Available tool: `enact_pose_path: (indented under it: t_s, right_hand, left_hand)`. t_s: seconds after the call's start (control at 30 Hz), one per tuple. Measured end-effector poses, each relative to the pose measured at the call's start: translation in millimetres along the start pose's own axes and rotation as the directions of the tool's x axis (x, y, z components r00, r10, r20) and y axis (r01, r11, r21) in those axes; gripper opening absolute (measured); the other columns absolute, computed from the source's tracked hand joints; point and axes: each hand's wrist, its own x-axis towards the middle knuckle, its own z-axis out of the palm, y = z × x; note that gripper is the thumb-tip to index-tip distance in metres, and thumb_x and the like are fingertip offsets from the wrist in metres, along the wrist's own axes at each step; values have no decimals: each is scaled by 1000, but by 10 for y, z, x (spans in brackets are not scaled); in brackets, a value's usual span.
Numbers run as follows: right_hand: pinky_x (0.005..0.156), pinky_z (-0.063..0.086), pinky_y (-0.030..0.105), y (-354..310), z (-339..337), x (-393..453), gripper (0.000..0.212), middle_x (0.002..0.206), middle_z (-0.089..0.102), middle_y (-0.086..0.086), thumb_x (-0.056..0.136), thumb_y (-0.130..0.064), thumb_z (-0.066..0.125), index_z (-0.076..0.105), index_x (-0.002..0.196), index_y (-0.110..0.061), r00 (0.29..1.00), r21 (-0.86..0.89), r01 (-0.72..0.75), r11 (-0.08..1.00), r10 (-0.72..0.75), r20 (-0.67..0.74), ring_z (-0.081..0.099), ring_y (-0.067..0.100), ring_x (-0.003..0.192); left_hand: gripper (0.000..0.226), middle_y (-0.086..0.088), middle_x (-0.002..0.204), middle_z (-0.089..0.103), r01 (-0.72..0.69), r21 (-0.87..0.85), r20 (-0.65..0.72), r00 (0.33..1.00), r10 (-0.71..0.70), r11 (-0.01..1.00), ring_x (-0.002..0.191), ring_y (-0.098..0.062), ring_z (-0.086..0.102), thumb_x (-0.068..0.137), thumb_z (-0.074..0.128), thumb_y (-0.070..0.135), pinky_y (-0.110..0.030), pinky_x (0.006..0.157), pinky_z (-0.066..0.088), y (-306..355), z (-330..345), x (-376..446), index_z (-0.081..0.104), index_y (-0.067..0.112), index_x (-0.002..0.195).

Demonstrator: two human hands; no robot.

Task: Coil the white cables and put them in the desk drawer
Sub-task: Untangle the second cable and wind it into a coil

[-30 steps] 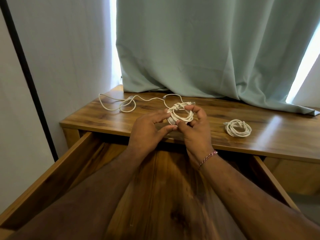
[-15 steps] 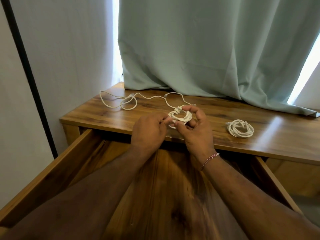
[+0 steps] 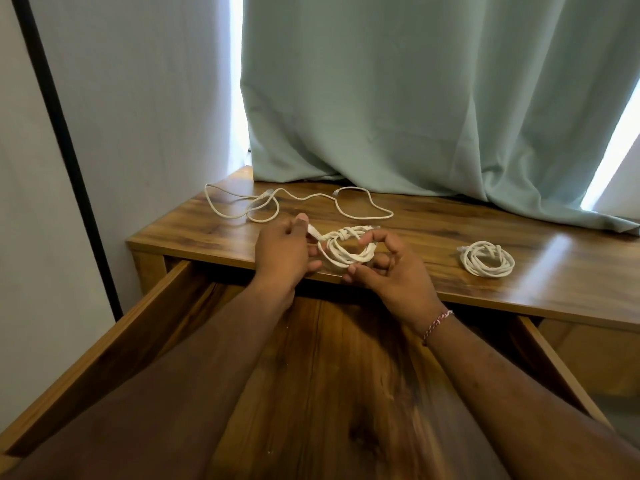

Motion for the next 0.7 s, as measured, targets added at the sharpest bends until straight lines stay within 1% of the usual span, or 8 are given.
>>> enact_pose_path:
  t_s: [0.07,0.13,0.27,0.3,0.37,0.47,0.53,0.7]
  right_hand:
    - [60,56,22,14,-109,9,31,74,76,3,85,-17,83,65,109,-27,995,-344,89,935,-99,-12,75,16,67]
    - [60,55,30,47,-223,26,28,69,71,-3,82,-36,85,70,106,-36,980,-583,158,797,-200,-7,67,11,61]
    - [67,56,36,57,-338,28,32,74,71,-13,82,-48,81,76,111,-36,969,-717,189,671,-244,28,65,6,69]
    - [68,57,34,48,-364,28,33,75,70,-15,84,-49,79,76,113,-34,967,-752,180,634,-253,18,65,6,70]
    - [69,56,33,57,-461,23,33,79,73,-11,87,-51,75,77,115,-32,963,-824,103,558,-263,-58,68,13,74]
    - [72,55,34,161,-639,45,35,94,79,-1,91,-52,68,75,118,-32,958,-907,-82,414,-218,-186,72,26,89]
    - [73,55,33,243,-796,42,33,93,78,1,92,-47,66,76,117,-28,949,-894,-165,416,-179,-259,72,28,90]
    - [65,45,29,314,-969,41,18,67,63,-8,88,-27,72,68,106,-22,916,-731,-179,658,-160,-369,62,12,68]
  left_hand:
    - [26,-13,96,77,-27,20,45,999,26,999,87,-30,78,108,51,32,-42,74,66,1,-26,-15,67,15,98]
    - [29,-14,94,77,-77,75,62,995,73,994,86,-29,78,107,53,33,-37,68,65,2,-18,-24,69,11,96]
    - [16,-3,101,76,-220,290,166,970,177,931,87,-13,74,102,61,32,-33,75,64,-121,24,-56,71,20,101]
    - [14,1,106,74,-309,400,224,946,235,863,91,-9,71,100,63,32,-32,80,61,-159,22,-67,70,23,109]
    - [36,6,123,65,-512,615,409,857,313,599,106,-8,63,98,65,35,-29,91,53,-246,54,-92,61,25,132]
    - [54,4,138,53,-669,705,598,739,309,235,126,-16,51,96,59,42,-36,103,46,-333,123,-169,47,26,146]
    - [58,3,142,51,-703,692,646,704,296,162,131,-19,47,95,56,46,-42,109,43,-362,213,-227,45,26,148]
    - [59,3,147,48,-762,633,716,644,269,141,138,-17,41,94,56,47,-46,114,39,-378,317,-317,43,27,149]
